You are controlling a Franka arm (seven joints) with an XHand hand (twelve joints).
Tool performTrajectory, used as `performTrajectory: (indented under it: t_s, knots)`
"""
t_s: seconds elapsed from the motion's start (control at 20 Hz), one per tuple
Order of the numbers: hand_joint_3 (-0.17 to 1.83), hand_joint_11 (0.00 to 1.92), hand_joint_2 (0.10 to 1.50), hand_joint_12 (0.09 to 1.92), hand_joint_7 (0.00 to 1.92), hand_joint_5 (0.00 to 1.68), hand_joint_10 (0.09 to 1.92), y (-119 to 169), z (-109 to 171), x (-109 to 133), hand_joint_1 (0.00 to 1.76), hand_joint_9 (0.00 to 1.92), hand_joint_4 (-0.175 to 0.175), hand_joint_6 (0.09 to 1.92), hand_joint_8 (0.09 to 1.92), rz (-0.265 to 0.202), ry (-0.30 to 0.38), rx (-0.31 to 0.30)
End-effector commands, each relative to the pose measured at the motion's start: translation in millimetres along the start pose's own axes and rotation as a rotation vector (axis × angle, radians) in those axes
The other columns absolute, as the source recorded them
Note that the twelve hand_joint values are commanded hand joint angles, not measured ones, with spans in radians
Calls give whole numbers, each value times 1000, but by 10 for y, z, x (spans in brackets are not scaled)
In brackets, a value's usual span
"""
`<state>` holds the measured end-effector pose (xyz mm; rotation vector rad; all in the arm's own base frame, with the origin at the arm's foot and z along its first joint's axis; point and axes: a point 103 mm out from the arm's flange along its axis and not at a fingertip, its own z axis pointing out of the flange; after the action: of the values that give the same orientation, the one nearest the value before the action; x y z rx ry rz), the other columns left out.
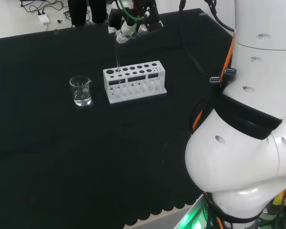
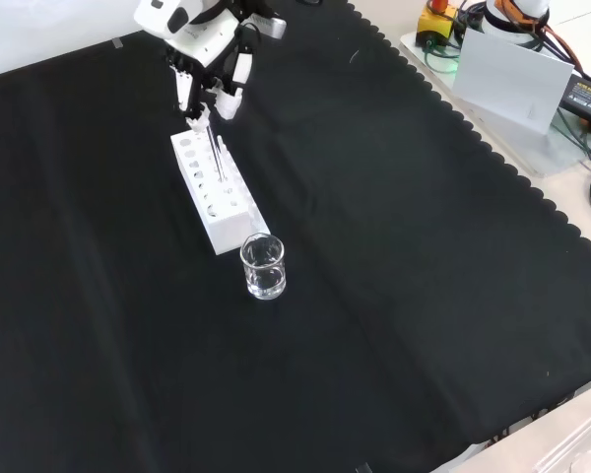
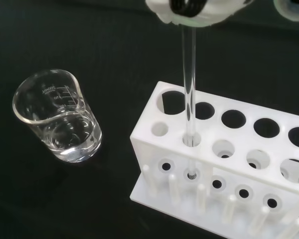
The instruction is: Put the glass rod back on the white test tube rack.
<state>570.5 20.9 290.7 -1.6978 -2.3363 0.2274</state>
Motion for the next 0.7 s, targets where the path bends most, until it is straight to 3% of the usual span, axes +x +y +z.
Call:
performTrajectory:
  t_s: [0.05,0.7]
  knots:
    - [-175,1852,915,389,989,732,179,-48,-34,3,1332,1797,-175,721,695,-2,4,-4]
    - [-175,1858,916,400,986,743,175,-239,-261,60,1333,1805,-175,720,696,-21,-1,-40]
